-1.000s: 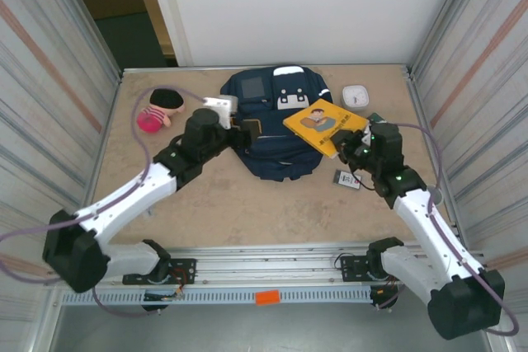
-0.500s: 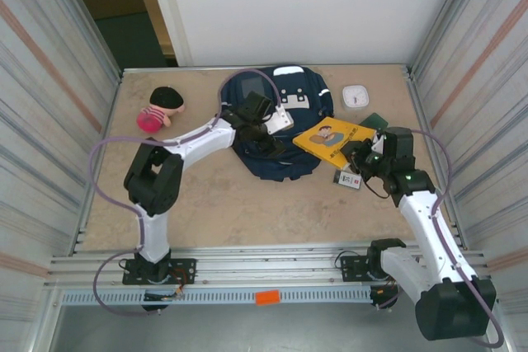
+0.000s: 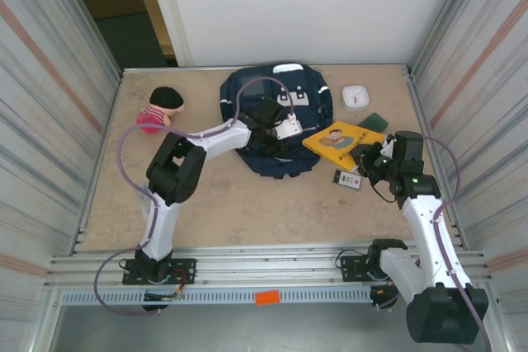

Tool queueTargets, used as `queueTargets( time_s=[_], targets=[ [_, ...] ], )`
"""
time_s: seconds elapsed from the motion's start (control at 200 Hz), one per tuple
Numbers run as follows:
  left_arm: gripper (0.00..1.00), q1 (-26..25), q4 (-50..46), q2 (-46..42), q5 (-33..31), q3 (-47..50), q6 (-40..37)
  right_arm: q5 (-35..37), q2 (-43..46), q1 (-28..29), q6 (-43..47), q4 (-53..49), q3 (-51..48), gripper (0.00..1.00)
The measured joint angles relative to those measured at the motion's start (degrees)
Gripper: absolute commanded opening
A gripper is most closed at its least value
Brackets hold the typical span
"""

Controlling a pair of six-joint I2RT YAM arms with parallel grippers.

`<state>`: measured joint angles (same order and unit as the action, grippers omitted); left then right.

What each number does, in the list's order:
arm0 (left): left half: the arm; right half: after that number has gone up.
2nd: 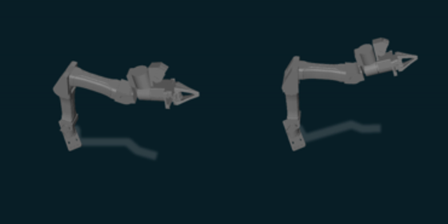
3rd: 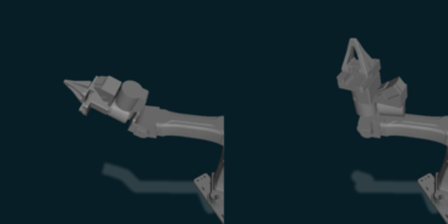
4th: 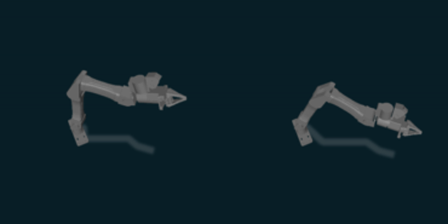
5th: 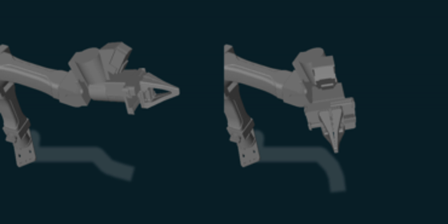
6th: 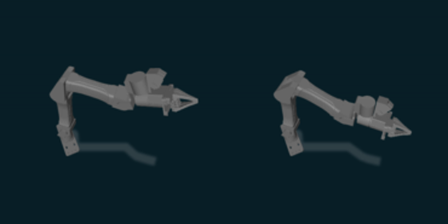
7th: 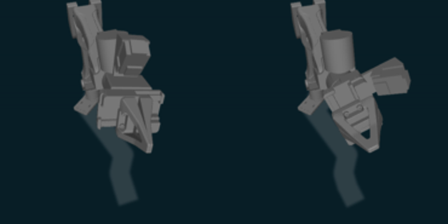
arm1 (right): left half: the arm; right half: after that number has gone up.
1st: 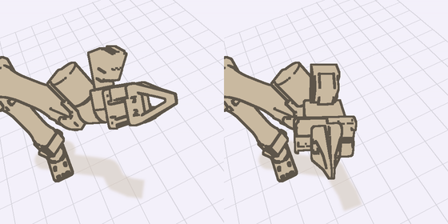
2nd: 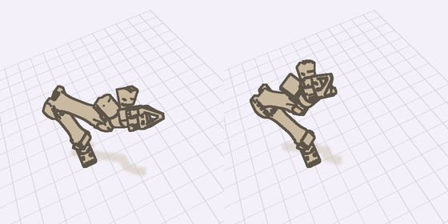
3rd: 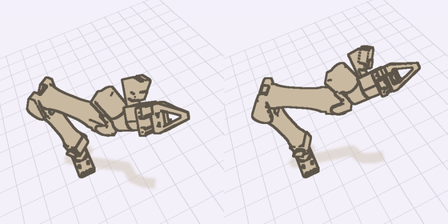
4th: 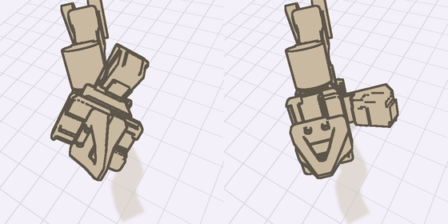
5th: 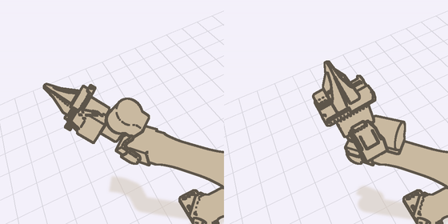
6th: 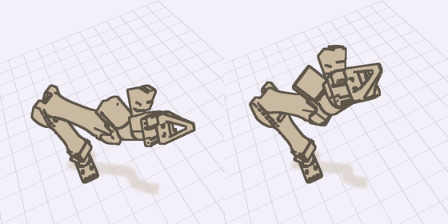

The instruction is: Pack the student bag

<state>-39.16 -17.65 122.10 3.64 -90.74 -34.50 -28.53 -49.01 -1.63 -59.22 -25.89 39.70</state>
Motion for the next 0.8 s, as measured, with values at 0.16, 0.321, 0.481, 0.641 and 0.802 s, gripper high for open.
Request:
queueTargets(
  time_s=[0.16,0.321,0.481,0.641,0.802],
  targets=[
    [0.00,-0.09,3.89,-2.43,-1.40,3.87,0.96,-0.28,0.00,-0.48,1.46,-0.59,0.00,0.00],
    [0.00,-1.09,2.58,-11.28,-2.27,11.02,5.60,-1.38,-0.02,-2.89,3.45,-1.09,0.02,0.00],
    [0.00,-4.57,-2.32,-20.96,-3.56,16.33,13.79,-4.20,-1.49,-5.22,6.19,-2.10,0.79,0.00],
    [0.00,-7.74,-4.81,-27.69,-3.78,22.10,24.44,-6.03,-2.12,-5.53,9.27,-5.27,4.24,0.00],
    [0.00,-10.49,-7.39,-30.45,-3.58,24.13,34.34,-3.98,0.35,-5.53,10.47,-7.37,5.95,0.00]
  ],
)
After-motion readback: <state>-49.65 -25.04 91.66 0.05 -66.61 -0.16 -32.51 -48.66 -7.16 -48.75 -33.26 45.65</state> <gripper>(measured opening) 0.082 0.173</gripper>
